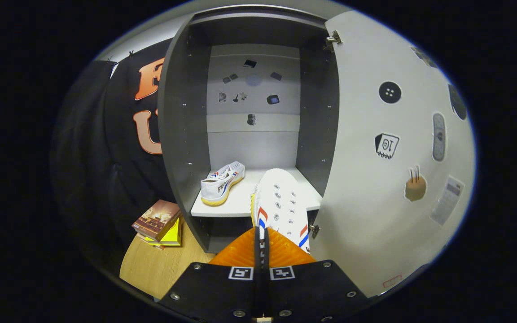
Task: Open the shoe cabinet door, grab the shoes and put them into the shoe cabinet, then close the shoe cabinet door.
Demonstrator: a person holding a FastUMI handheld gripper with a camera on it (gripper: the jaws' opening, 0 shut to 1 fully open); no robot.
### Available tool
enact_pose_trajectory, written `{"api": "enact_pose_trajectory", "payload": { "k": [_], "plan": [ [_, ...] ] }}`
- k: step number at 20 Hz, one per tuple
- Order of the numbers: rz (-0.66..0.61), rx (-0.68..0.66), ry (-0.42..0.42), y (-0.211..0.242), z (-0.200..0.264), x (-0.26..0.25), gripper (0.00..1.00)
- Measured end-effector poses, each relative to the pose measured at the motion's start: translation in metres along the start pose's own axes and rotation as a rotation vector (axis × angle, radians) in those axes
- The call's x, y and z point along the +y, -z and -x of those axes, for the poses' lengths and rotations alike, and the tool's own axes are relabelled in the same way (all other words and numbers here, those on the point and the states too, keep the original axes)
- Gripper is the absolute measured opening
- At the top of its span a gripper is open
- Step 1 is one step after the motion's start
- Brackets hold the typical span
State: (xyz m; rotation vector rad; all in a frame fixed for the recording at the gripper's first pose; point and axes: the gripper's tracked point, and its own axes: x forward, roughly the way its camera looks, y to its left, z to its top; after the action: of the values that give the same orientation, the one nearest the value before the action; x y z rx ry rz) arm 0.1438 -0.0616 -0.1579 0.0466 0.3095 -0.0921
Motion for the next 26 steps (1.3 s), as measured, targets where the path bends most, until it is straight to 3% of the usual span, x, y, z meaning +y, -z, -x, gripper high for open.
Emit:
{"api": "enact_pose_trajectory", "payload": {
  "k": [7,15,19,24,26],
  "plan": [
    [0.047,-0.002,0.009,-0.051,-0.097,0.008,0.0],
    [0.077,0.037,0.025,-0.061,-0.211,0.002,0.0],
    [0.113,0.047,0.025,-0.053,-0.245,-0.001,0.0],
    [0.057,0.086,-0.006,-0.035,-0.268,0.0,0.0],
    [0.065,0.036,0.022,-0.049,-0.262,-0.005,0.06]
  ]
}}
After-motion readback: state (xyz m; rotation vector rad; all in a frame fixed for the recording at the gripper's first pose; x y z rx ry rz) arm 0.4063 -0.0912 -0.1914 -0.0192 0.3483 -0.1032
